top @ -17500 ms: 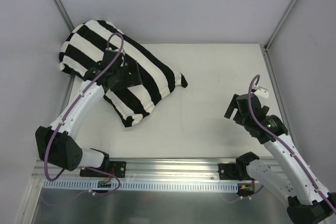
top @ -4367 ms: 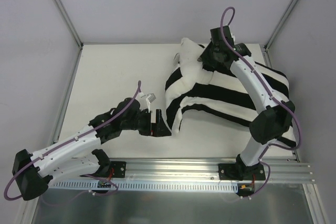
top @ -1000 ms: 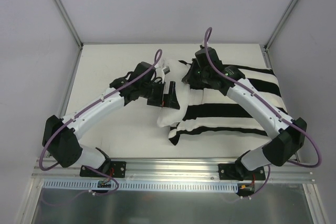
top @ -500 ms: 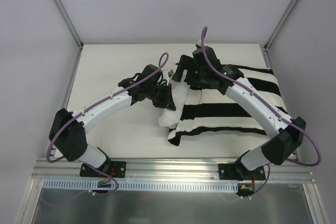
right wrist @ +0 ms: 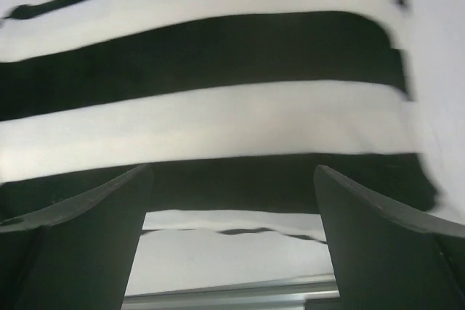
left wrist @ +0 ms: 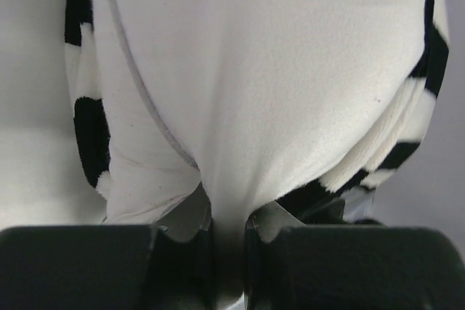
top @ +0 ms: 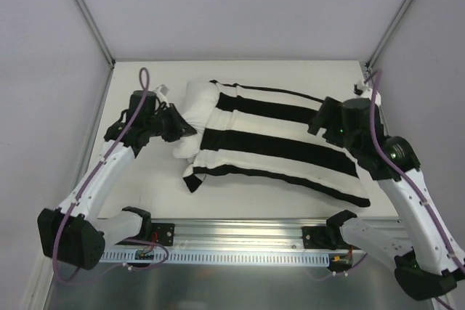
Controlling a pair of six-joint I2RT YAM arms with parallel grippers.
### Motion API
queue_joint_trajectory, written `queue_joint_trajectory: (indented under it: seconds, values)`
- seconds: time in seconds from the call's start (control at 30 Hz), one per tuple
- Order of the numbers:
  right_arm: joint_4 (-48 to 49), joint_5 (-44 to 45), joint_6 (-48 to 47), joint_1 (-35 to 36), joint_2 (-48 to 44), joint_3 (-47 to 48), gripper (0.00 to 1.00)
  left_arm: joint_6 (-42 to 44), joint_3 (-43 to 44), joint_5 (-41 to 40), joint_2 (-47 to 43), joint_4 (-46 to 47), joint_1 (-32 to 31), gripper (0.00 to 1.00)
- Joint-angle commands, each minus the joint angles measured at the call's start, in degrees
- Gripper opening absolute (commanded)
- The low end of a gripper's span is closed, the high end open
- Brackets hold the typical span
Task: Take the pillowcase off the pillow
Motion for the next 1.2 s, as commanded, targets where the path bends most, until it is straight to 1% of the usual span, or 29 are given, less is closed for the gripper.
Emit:
queue_joint_trajectory:
  seconds: [0.0,0.07,0.13,0.23,0.33,0.37,0.4,0.47,0.53,0.57,0.67,0.8,0.93,1.03,1.07,1.13,1.17]
  values:
    - [-8.7,2.8,-2.6,-3.3,-7.9,-6.6,0.96,-5.3,-1.4,-4.9,-8.4,1.4,7.3,0.0]
    - [-11.7,2.4,-2.3,-4.2,-10.8,-9.3,0.96,-6.7,-1.5,-8.4,-11.2,-1.7,10.9,0.0]
    - [-12.9,0.7,-0.9,-4.5,-13.7,-13.7,0.96,-7.2,-1.6,-10.7,-12.3,-2.5,14.1,0.0]
    - [-13.6,-0.9,2.5,-4.9,-17.4,-19.8,0.96,-6.5,0.7,-12.8,-12.4,-4.6,15.8,0.0]
    - [-12.8,-2.0,5.6,-5.7,-20.0,-24.2,0.96,-5.4,3.1,-12.6,-10.8,-6.7,16.2,0.0]
    - [-11.8,-2.5,6.1,-6.2,-20.4,-25.0,0.96,-5.2,3.5,-12.5,-10.0,-7.1,17.7,0.0]
    - [-10.4,-5.2,6.3,-6.5,-20.7,-26.0,0.96,-5.1,4.1,-12.2,-9.6,-7.4,18.2,0.0]
    - [-4.4,-9.4,3.8,-6.7,-21.4,-29.5,0.96,-5.0,4.4,-11.0,-8.6,-7.7,18.6,0.0]
    - [-0.8,-14.4,1.5,-6.7,-21.4,-31.5,0.96,-4.6,5.0,-10.2,-7.8,-7.9,19.1,0.0]
    - [2.3,-16.1,-1.0,-6.7,-21.3,-33.0,0.96,-4.3,5.4,-9.2,-6.7,-7.8,19.1,0.0]
    - [4.9,-16.8,-4.2,-6.7,-18.5,-34.0,0.96,-3.5,7.5,-8.2,-4.0,-8.2,19.5,0.0]
    - [6.8,-17.0,-8.6,-6.7,-11.0,-34.3,0.96,-2.9,11.0,-6.8,0.1,-8.2,19.8,0.0]
    - [8.7,-13.9,-10.8,-6.0,-8.0,-33.9,0.96,-2.2,12.8,-6.7,3.0,-8.2,19.8,0.0]
    - [9.8,-12.3,-11.5,-6.0,-4.9,-33.9,0.99,-1.5,14.0,-7.2,4.7,-8.1,20.1,0.0]
    - [10.1,-12.1,-11.5,-6.0,-4.1,-34.2,0.95,-1.5,14.2,-7.2,5.0,-8.2,20.3,0.0]
    - [11.1,-12.0,-10.5,-5.9,-2.4,-35.1,0.72,-1.4,15.1,-6.9,5.4,-8.2,20.5,0.0]
    - [11.5,-11.5,-9.9,-6.0,-2.3,-35.5,0.59,-1.4,15.3,-6.8,5.4,-8.2,20.5,0.0]
